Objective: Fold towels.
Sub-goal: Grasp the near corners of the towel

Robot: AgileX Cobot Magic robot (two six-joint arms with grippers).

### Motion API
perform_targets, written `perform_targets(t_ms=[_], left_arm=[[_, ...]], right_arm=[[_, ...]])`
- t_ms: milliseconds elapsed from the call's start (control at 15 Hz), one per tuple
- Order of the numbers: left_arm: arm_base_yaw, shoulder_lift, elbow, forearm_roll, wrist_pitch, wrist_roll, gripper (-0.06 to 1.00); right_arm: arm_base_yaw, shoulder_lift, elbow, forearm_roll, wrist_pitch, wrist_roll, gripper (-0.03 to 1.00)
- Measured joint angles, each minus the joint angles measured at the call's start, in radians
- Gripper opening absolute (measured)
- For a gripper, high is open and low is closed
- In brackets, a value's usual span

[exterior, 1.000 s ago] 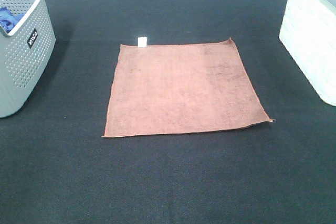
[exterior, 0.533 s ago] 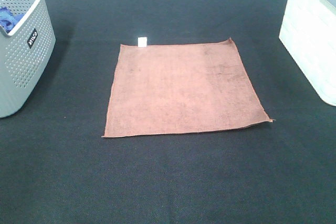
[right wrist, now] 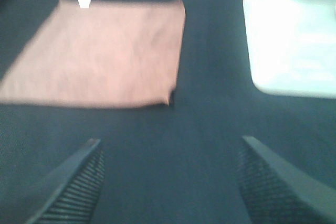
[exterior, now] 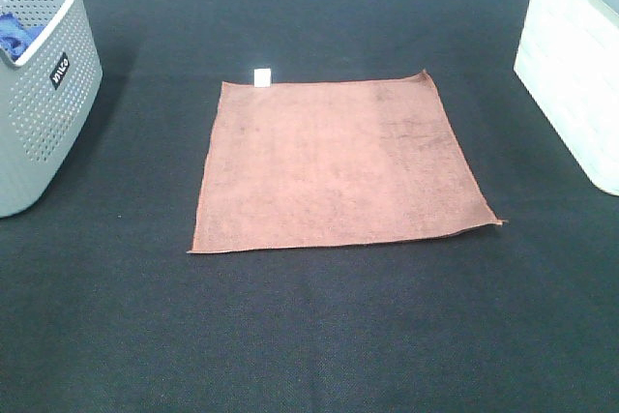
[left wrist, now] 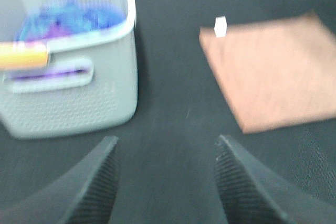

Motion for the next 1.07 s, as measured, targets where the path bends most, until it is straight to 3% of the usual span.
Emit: perform_targets(t_ms=[133,200,267,400,533,733,933,1067], left_arm=[[0.0,0.092,0.0,-0.057,-0.132,0.0,0.53],[0.0,0.092,0.0,-0.057,-0.132,0.0,0.53],[0.0,0.154,0.0,-0.099,-0.2,0.0,0.53],[0.0,0.304,0.0,-0.208,-0.275,0.0,0.53],[0.0,0.54,0.0,-0.357,-0.303,0.026,0.53],[0.0,0.845,0.0,-0.62,-0.305,0.243,0.53],[0.0,1.118,0.0,-0.941,-0.283,0.556,0.61],[0.0,1.315,0.0,-1.148,-0.247,0.76,0.64]], right_arm=[[0.0,0.11,0.0,0.041,-0.099,0.013,0.67],[0.0,0.11,0.0,0.041,-0.099,0.013,0.67],[0.0,0.182,-0.003,0.045,-0.15,0.018,0.67],[0.0,0.369,-0.012,0.053,-0.254,0.018,0.67],[0.0,0.526,-0.045,0.054,-0.294,0.018,0.67],[0.0,0.773,-0.111,0.054,-0.326,0.018,0.67],[0.0,0.999,-0.179,0.075,-0.331,0.018,0.67],[0.0,1.157,-0.229,0.15,-0.332,-0.02,0.67]])
